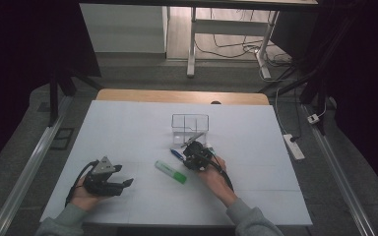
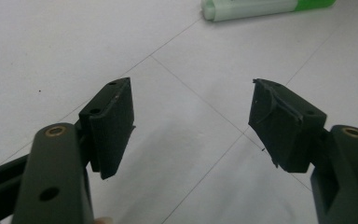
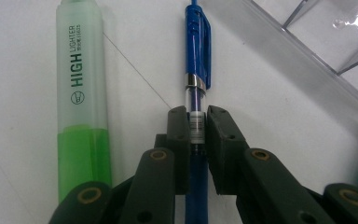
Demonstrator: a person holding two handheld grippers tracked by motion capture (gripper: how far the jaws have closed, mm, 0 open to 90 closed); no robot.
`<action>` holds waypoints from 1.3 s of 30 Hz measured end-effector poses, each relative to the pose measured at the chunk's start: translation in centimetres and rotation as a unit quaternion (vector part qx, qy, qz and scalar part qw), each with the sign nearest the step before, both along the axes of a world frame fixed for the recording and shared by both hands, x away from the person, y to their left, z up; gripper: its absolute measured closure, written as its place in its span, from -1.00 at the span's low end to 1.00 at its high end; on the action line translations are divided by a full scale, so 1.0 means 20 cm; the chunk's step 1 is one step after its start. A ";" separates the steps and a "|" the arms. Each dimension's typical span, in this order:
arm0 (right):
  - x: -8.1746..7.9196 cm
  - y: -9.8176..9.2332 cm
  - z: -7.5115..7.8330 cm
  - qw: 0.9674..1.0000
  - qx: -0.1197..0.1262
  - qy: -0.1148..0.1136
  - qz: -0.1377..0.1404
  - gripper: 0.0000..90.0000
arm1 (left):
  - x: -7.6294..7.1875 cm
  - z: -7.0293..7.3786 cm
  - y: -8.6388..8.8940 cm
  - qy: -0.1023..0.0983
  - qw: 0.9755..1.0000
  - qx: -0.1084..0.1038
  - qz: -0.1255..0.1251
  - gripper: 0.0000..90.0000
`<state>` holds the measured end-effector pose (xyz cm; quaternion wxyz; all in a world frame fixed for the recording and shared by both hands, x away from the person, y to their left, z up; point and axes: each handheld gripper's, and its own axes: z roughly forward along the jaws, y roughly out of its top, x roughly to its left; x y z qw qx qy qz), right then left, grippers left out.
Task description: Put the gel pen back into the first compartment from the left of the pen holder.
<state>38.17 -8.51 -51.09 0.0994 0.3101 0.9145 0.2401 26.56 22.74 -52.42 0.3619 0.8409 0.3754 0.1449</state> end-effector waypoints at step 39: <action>-0.11 -0.36 0.19 0.993 0.095 0.013 0.062 0.76 | 0.01 0.11 -0.19 -0.061 0.997 0.023 -0.031 -0.32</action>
